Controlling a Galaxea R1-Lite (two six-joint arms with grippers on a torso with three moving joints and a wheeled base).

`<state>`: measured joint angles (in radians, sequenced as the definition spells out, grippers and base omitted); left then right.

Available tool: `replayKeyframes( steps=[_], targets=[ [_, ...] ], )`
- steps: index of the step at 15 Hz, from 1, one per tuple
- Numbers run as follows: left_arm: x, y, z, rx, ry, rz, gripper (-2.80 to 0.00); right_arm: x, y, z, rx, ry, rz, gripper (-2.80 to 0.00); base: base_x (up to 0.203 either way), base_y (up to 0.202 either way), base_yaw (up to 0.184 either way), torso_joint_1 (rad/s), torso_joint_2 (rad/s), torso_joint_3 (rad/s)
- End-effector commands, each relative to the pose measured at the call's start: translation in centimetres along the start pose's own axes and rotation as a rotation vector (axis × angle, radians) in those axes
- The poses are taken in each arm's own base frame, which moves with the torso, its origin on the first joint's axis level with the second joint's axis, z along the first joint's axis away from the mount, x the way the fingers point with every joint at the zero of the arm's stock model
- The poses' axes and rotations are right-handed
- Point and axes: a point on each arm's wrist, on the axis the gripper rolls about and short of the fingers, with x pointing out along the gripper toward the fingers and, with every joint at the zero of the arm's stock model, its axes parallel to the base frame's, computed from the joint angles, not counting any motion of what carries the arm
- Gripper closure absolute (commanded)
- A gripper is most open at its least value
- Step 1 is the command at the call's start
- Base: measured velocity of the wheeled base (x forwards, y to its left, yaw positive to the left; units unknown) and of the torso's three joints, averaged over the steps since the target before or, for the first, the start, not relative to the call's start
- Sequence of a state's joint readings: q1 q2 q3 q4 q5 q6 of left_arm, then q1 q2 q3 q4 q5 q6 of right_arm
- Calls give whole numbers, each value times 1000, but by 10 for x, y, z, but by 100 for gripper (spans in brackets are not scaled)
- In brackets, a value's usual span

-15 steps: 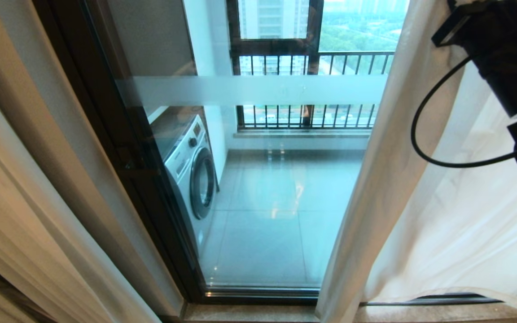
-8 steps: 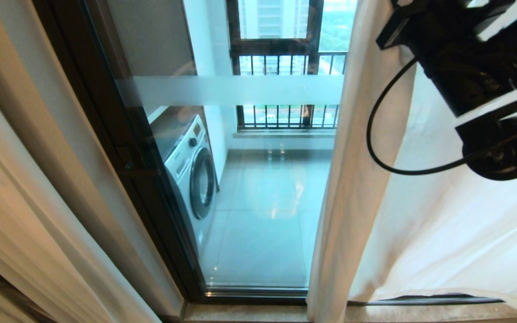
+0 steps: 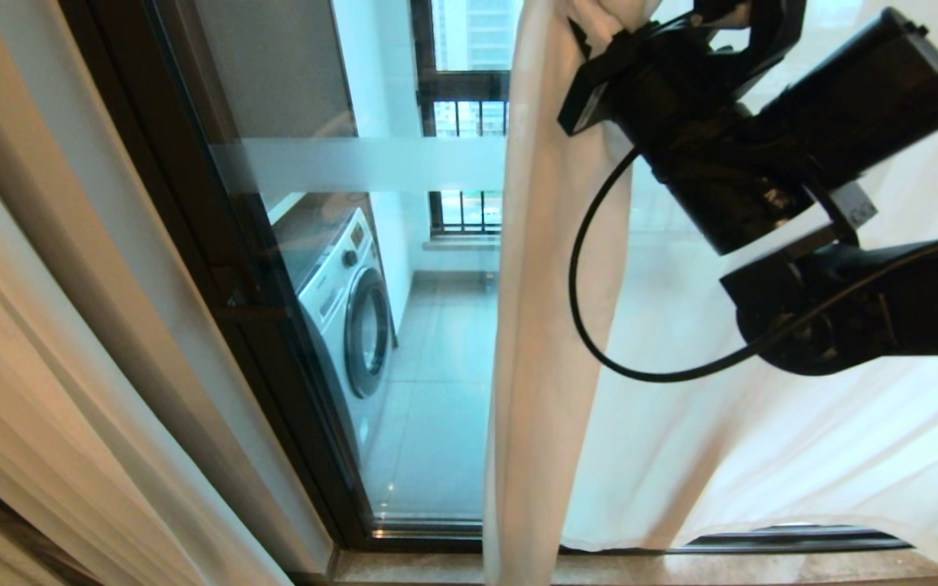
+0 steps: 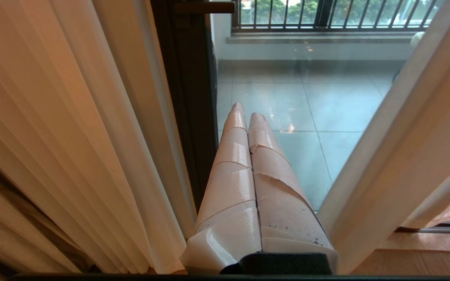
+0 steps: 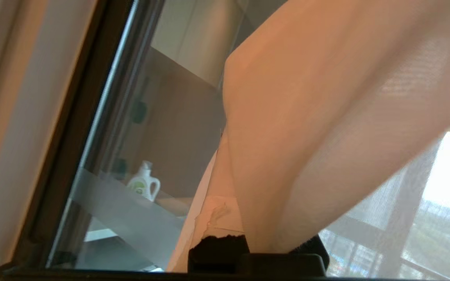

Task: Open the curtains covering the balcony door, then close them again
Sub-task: Close the inner curtains on both sides

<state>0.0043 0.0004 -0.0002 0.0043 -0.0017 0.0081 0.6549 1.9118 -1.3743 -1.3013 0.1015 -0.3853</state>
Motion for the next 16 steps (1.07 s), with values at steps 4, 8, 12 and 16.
replayKeyframes(
  steps=[4,8,12,16],
  targets=[
    [0,0,0,1,0,1,0,0,9,-7,7,11,14,0,0,0,0,0,0,0],
    [0,0,0,0,0,1,0,-3,-20,-8,-47,26,-43,0,0,0,0,0,0,0],
    [0,0,0,0,0,1,0,-11,-63,-13,-129,62,-120,0,0,0,0,0,0,0],
    [0,0,0,0,0,1,0,-26,-111,-29,-219,140,-203,0,0,0,0,0,0,0]
  ],
)
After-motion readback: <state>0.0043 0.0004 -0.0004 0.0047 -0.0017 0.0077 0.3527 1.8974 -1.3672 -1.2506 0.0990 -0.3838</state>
